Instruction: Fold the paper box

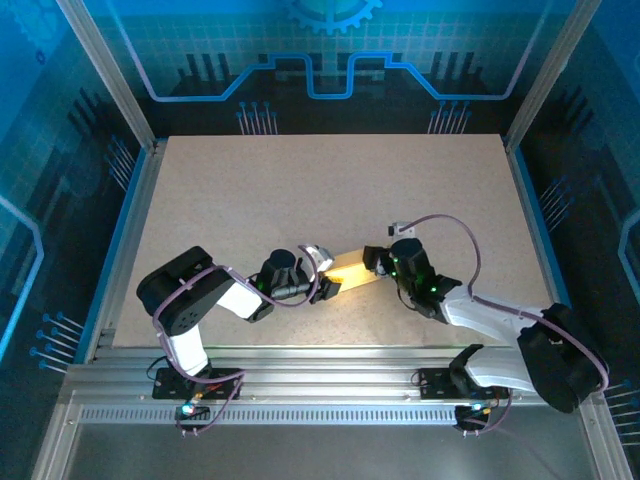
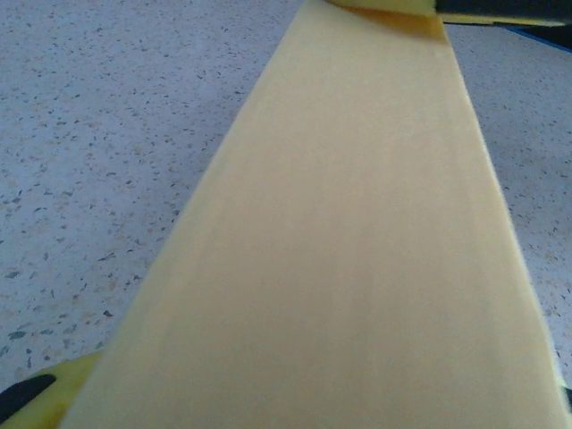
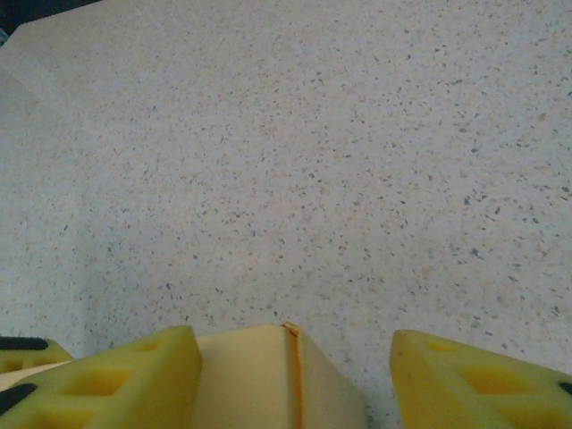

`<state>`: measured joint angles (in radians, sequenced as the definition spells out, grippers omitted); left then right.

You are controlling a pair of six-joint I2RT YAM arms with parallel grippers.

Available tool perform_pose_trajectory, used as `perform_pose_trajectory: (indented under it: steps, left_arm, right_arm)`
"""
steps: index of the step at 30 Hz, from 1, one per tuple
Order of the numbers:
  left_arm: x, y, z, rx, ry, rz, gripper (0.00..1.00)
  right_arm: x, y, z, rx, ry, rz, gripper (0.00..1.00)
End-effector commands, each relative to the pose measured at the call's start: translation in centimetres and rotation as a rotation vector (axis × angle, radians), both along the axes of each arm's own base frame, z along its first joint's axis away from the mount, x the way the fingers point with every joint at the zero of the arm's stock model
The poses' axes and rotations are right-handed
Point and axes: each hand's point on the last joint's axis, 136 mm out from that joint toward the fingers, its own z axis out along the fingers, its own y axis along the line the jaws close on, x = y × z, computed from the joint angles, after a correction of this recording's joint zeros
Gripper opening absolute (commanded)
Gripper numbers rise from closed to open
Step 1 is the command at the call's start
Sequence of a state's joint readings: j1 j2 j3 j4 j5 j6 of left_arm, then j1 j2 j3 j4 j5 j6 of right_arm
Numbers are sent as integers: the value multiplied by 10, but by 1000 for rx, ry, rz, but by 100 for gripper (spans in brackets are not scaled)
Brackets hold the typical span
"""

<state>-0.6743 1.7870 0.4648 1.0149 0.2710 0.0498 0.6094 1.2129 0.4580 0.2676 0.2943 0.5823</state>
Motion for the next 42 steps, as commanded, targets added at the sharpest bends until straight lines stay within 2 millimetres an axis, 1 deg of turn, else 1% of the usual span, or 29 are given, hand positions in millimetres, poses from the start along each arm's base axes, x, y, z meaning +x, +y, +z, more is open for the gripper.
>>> perform_pose_trajectory:
  steps: [1, 2, 5, 8, 10, 11, 12, 15, 18, 20, 22, 24, 26, 31, 33, 36, 38, 40, 42]
  left_arm:
    - [8, -1, 6, -8, -42, 13, 50]
    - [8, -2, 6, -6, -47, 9, 51]
    - [7, 0, 5, 5, -64, 5, 51]
    - [9, 2, 4, 22, -79, 12, 51]
    - [11, 3, 3, 37, -82, 27, 54]
    - [13, 4, 3, 41, -82, 35, 57]
    - [14, 4, 4, 42, -83, 42, 60]
    - [17, 6, 5, 40, -85, 61, 67]
    - [17, 7, 7, 35, -74, 73, 81]
    - [17, 9, 10, 26, -69, 91, 88]
    - [14, 11, 15, 7, -59, 103, 98]
    - [11, 14, 21, -12, -48, 119, 99]
    - [8, 20, 27, -33, -30, 152, 99]
    - [-5, 39, 42, -68, 9, 215, 99]
    - [-10, 49, 44, -69, 43, 253, 99]
    - [-16, 61, 50, -85, 140, 321, 99]
    - [-19, 76, 54, -112, 242, 424, 99]
    - [-20, 92, 62, -160, 355, 549, 99]
    - [-23, 101, 65, -217, 452, 619, 99]
  right_arm:
    - [-57, 7, -57, -7, 316, 184, 69]
    - [-56, 9, -54, 23, 326, 190, 72]
    - [-52, 13, -47, 124, 373, 196, 72]
    - [-48, 23, -32, 232, 404, 231, 71]
    - [-47, 28, -24, 249, 400, 254, 72]
    - [-48, 29, -24, 239, 407, 263, 72]
    - [-49, 28, -27, 220, 416, 266, 72]
    - [-56, 23, -48, 182, 462, 256, 69]
    - [-63, 18, -70, 134, 488, 240, 65]
    - [-66, 16, -80, 83, 492, 232, 63]
    - [-67, 13, -89, 12, 499, 216, 62]
    - [-68, 12, -95, -30, 500, 210, 62]
    - [-67, 15, -96, -34, 494, 209, 61]
    - [-65, 15, -93, -36, 473, 198, 60]
    - [-65, 16, -91, -36, 471, 201, 60]
    - [-63, 18, -89, -38, 471, 207, 60]
    - [-62, 20, -88, -41, 472, 211, 60]
    - [-61, 22, -87, -42, 470, 218, 60]
    - [-60, 24, -87, -40, 471, 222, 60]
